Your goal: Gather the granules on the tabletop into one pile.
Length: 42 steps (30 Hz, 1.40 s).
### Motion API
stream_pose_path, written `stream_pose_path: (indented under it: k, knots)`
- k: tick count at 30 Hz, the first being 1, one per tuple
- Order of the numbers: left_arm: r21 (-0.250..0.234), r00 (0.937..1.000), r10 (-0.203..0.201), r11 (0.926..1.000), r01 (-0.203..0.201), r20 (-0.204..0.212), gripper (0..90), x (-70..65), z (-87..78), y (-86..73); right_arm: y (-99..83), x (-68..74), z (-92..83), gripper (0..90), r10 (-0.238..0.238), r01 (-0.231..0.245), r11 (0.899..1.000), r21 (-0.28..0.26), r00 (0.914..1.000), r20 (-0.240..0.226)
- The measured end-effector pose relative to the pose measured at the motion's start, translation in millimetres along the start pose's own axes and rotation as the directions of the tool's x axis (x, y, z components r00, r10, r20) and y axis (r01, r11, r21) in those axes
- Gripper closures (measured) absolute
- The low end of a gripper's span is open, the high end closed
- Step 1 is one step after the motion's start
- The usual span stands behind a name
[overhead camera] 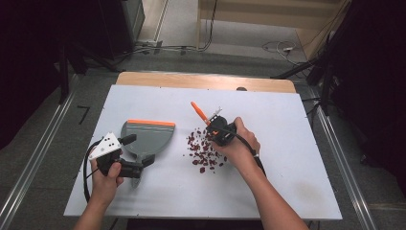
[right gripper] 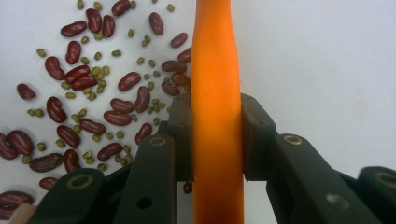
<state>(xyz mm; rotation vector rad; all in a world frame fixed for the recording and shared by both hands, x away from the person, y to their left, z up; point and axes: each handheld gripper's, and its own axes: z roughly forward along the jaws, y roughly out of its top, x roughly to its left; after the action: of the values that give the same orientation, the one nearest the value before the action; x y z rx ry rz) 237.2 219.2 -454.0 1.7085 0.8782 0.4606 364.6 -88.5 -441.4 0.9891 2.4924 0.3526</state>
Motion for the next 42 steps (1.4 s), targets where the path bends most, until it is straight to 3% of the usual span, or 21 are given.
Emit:
stream_pose_path:
  k: [5, 6, 9, 12, 13, 14, 15, 16, 18, 20, 22, 23, 24, 27, 28, 29, 31, 34, 35, 37, 42]
  knots:
    - [-0.001, 1.0000, 0.001, 1.0000, -0.001, -0.006, 0.0, 0.2, -1.8, -0.1, -1.2, -1.9, -3.0, 69.2, 0.009, -0.009, 1.000, -0.010, 1.0000, 0.001]
    - [-0.003, 1.0000, -0.002, 1.0000, 0.002, -0.008, 0.0, 0.3, -2.2, -0.1, -2.5, -7.9, -7.2, 69.2, 0.032, -0.033, 0.999, -0.038, 0.9994, -0.011]
    - [-0.004, 0.9999, -0.006, 1.0000, 0.006, -0.013, 0.0, 0.8, -2.8, -0.4, -4.1, -12.0, -13.2, 69.2, 0.038, -0.038, 0.998, -0.051, 0.9993, 0.000]
    - [-0.003, 0.9999, -0.007, 1.0000, 0.007, -0.014, 0.0, 1.7, -3.6, -1.2, -7.5, -16.7, -27.0, 69.1, 0.050, -0.051, 0.993, -0.111, 0.9987, -0.008]
    - [-0.002, 0.9998, -0.006, 1.0000, 0.006, -0.016, 0.0, 2.3, -4.0, -1.4, -8.7, -18.2, -31.8, 69.0, 0.044, -0.048, 0.991, -0.127, 0.9985, -0.034]
    - [-0.003, 0.9998, -0.010, 0.9999, 0.010, -0.016, 0.0, 2.7, -4.2, -1.7, -9.5, -18.0, -39.2, 69.0, 0.029, -0.045, 0.989, -0.144, 0.9934, -0.111]
    - [-0.003, 0.9998, -0.010, 0.9999, 0.010, -0.017, 0.0, 3.3, -4.6, -1.8, -9.5, -18.0, -39.2, 69.0, 0.029, -0.045, 0.989, -0.144, 0.9934, -0.111]
    - [-0.010, 0.9998, -0.017, 0.9998, 0.017, -0.014, 0.0, 4.0, -5.5, -1.6, -9.1, -13.5, -44.0, 69.0, 0.024, -0.053, 0.991, -0.124, 0.9734, -0.228]
    - [-0.013, 0.9997, -0.019, 0.9997, 0.018, -0.015, 0.0, 3.8, -6.2, -1.0, -8.0, -4.0, -46.7, 68.9, -0.003, -0.033, 0.993, -0.111, 0.9507, -0.310]
    - [-0.015, 0.9997, -0.020, 0.9997, 0.020, -0.015, 0.0, 3.5, -6.3, -0.8, -6.7, 8.0, -47.8, 69.0, -0.022, -0.022, 0.993, -0.119, 0.9324, -0.361]
    - [-0.015, 0.9997, -0.023, 0.9996, 0.023, -0.012, 0.0, 3.0, -6.5, -0.8, -4.4, 19.3, -45.8, 69.0, -0.040, -0.012, 0.993, -0.121, 0.9077, -0.418]
    - [-0.015, 0.9997, -0.023, 0.9996, 0.023, -0.012, 0.0, 3.0, -6.5, -0.8, -4.4, 19.3, -45.8, 69.0, -0.040, -0.012, 0.993, -0.121, 0.9077, -0.418]
    - [-0.011, 0.9997, -0.020, 0.9997, 0.020, -0.013, 0.0, 2.4, -6.5, -0.8, -2.8, 24.7, -43.8, 69.0, -0.041, -0.012, 0.993, -0.116, 0.8946, -0.445]
    - [-0.011, 0.9997, -0.020, 0.9998, 0.019, -0.011, 0.0, 1.3, -5.8, -0.9, 3.0, 39.8, -37.5, 69.0, -0.035, -0.012, 0.996, -0.091, 0.8679, -0.496]
    - [-0.010, 0.9998, -0.019, 0.9998, 0.019, -0.010, 0.0, 1.4, -5.7, -1.1, 6.2, 47.3, -33.4, 68.9, -0.025, -0.020, 0.997, -0.078, 0.8458, -0.533]
    - [-0.007, 0.9998, -0.017, 0.9998, 0.017, -0.010, 0.0, 1.4, -5.6, -1.3, 6.2, 47.3, -33.4, 68.9, -0.025, -0.020, 0.997, -0.078, 0.8458, -0.533]
    - [-0.006, 0.9998, -0.019, 0.9998, 0.019, -0.011, 0.0, 1.8, -5.3, -1.7, 9.6, 52.0, -25.9, 69.0, -0.020, -0.020, 0.998, -0.066, 0.8330, -0.553]
    - [-0.011, 0.9997, -0.022, 0.9997, 0.022, -0.007, 0.0, 1.5, -5.7, -1.4, 12.3, 50.8, -11.7, 68.9, -0.003, -0.028, 0.998, -0.050, 0.8438, -0.537]
    - [-0.012, 0.9998, -0.021, 0.9997, 0.021, -0.006, 0.0, 1.4, -6.0, -1.2, 12.7, 43.2, -5.3, 68.8, 0.025, -0.055, 0.998, -0.040, 0.8440, -0.536]
    - [-0.011, 0.9998, -0.021, 0.9997, 0.021, -0.006, 0.0, 1.4, -6.2, -1.4, 12.2, 38.8, -2.3, 68.6, 0.032, -0.061, 0.998, -0.035, 0.8432, -0.537]
    - [-0.012, 0.9997, -0.023, 0.9997, 0.023, -0.008, 0.0, 1.1, -6.9, -1.7, 8.2, 22.6, 4.5, 67.9, 0.069, -0.092, 0.996, -0.021, 0.8644, -0.498]
